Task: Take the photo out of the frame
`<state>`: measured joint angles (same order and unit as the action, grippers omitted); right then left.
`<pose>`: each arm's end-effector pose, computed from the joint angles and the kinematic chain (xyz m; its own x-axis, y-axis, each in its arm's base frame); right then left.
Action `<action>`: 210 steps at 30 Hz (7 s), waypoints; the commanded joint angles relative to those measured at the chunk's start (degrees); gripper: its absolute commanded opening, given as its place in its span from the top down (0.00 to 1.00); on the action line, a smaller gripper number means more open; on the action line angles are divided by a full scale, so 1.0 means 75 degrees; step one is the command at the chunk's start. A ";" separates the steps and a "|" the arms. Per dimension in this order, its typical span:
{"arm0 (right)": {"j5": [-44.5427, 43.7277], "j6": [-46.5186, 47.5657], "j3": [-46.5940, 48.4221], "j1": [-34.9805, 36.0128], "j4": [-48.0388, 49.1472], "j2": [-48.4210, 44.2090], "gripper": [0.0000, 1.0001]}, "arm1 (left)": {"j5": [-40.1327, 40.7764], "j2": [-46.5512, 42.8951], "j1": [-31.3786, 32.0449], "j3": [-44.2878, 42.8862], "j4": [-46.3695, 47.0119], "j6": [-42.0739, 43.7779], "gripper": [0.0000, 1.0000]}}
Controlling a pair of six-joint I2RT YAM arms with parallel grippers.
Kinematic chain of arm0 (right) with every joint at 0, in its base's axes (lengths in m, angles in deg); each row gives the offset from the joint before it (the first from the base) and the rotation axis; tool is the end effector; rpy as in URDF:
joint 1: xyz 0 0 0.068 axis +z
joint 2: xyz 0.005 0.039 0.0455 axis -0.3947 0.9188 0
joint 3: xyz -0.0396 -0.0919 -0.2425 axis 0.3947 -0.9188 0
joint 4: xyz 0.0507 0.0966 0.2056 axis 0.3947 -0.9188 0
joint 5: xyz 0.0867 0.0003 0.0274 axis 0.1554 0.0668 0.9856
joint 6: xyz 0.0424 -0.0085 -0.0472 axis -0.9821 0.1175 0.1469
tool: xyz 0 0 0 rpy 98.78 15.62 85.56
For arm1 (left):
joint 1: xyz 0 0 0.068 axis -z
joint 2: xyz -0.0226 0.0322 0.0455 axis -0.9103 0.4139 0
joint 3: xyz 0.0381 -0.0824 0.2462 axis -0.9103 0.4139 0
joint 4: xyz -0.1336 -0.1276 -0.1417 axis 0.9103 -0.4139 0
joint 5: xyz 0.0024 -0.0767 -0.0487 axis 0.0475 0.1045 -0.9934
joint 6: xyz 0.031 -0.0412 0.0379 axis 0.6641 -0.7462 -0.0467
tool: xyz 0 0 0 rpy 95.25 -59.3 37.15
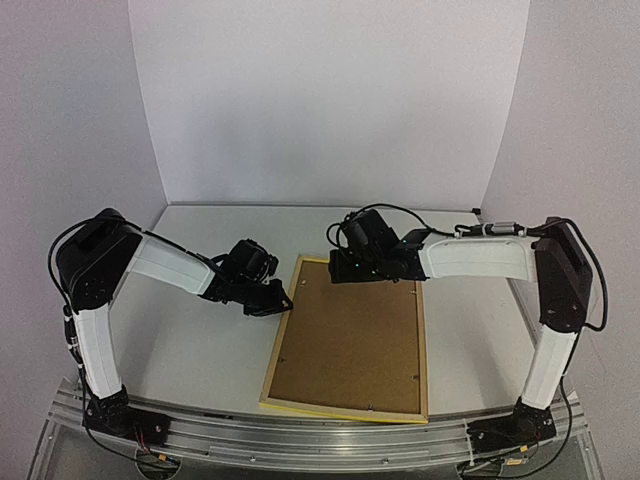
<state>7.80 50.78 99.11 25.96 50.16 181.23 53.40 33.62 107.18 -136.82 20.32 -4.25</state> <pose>0.2772 0.2927 0.2188 -0.6293 -0.0563 -0.7751 -0.2522 0.9582 0.1352 0.2640 -0.2491 0.1232 -0.9252 -0.0321 -0.3782 0.1956 0.8136 -0.5475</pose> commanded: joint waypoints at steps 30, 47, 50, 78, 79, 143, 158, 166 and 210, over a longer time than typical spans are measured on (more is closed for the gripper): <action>0.1697 0.3169 -0.1003 0.2003 -0.0798 0.0072 0.38 | -0.0156 0.0454 0.0215 -0.0359 -0.1242 -0.0943 1.00; 0.1662 0.3985 -0.0678 0.2499 0.1608 0.1670 0.38 | -0.0291 0.0329 0.0215 0.0102 -0.1057 -0.1313 1.00; 0.1001 0.3668 -0.0817 0.2504 0.1869 0.1731 0.40 | -0.0293 0.0286 0.0224 0.0193 -0.1043 -0.1368 1.00; -0.2579 -0.0036 -0.0803 0.2546 0.2190 0.2195 0.51 | -0.0039 -0.0287 0.0250 0.0965 -0.1167 -0.2403 1.00; -0.2548 -0.0018 -0.0776 0.2540 0.2126 0.2071 0.49 | 0.0019 -0.0310 0.0250 0.0971 -0.1212 -0.2420 1.00; 0.4769 0.9053 0.3405 -0.2656 -0.4022 0.3470 1.00 | 0.0751 -0.2656 -0.1340 -0.0124 -0.3148 0.0919 0.01; 0.5890 1.1972 0.5361 -0.2845 -0.5576 0.4535 1.00 | -0.0690 -0.0741 -0.1577 -0.0922 -0.3197 0.1753 0.25; 0.5564 1.1932 0.5566 -0.2847 -0.5618 0.4713 0.98 | -0.1148 0.0005 -0.1578 -0.1286 -0.2891 0.1589 0.36; 0.3235 0.4449 0.0048 0.0059 0.1238 -0.0623 0.05 | 0.0621 -0.0718 -0.0923 0.0387 -0.2328 -0.0678 1.00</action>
<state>32.45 79.61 105.91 15.07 55.23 171.66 57.82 29.08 98.87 -137.29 6.07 -6.08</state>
